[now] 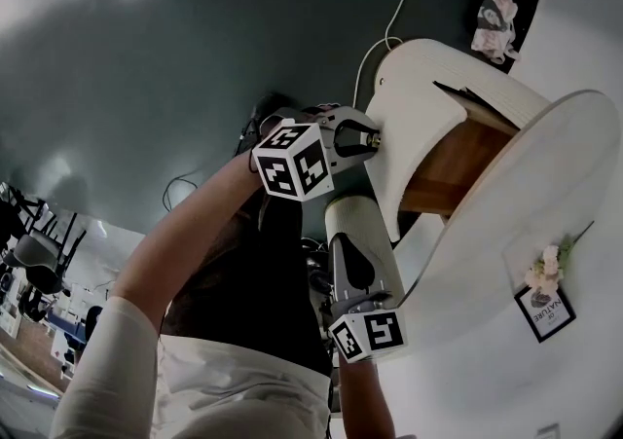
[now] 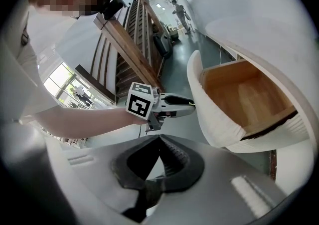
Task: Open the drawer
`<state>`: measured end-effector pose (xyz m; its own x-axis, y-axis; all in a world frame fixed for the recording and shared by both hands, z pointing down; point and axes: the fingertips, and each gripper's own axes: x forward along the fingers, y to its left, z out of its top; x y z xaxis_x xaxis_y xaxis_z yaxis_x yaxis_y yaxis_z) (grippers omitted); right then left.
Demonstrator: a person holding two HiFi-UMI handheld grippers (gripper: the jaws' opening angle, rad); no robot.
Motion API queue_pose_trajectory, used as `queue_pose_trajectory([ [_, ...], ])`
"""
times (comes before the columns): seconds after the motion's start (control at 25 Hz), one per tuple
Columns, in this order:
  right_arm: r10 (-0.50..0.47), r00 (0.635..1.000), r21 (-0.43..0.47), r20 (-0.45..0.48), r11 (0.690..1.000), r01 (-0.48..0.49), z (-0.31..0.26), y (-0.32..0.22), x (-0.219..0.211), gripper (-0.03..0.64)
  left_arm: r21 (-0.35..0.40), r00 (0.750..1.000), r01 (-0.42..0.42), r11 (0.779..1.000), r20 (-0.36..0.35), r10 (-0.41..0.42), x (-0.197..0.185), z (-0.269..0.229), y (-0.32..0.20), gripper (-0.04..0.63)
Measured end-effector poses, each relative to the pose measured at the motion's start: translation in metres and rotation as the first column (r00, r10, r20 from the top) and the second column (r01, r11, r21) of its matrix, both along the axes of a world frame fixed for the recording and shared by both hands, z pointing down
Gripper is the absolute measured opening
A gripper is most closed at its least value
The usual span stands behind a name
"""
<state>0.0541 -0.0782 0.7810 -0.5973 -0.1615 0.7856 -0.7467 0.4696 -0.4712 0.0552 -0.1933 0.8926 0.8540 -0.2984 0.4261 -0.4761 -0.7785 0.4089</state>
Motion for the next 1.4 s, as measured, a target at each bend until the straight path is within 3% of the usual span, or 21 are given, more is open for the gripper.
queue_pose_trajectory([
  [1.4,-0.055,0.998,0.024,0.034,0.998,0.054,-0.006,0.017,-0.015,0.011,-0.036,0.994,0.010,0.999,0.105,-0.007,-0.073,0.002,0.037,0.106],
])
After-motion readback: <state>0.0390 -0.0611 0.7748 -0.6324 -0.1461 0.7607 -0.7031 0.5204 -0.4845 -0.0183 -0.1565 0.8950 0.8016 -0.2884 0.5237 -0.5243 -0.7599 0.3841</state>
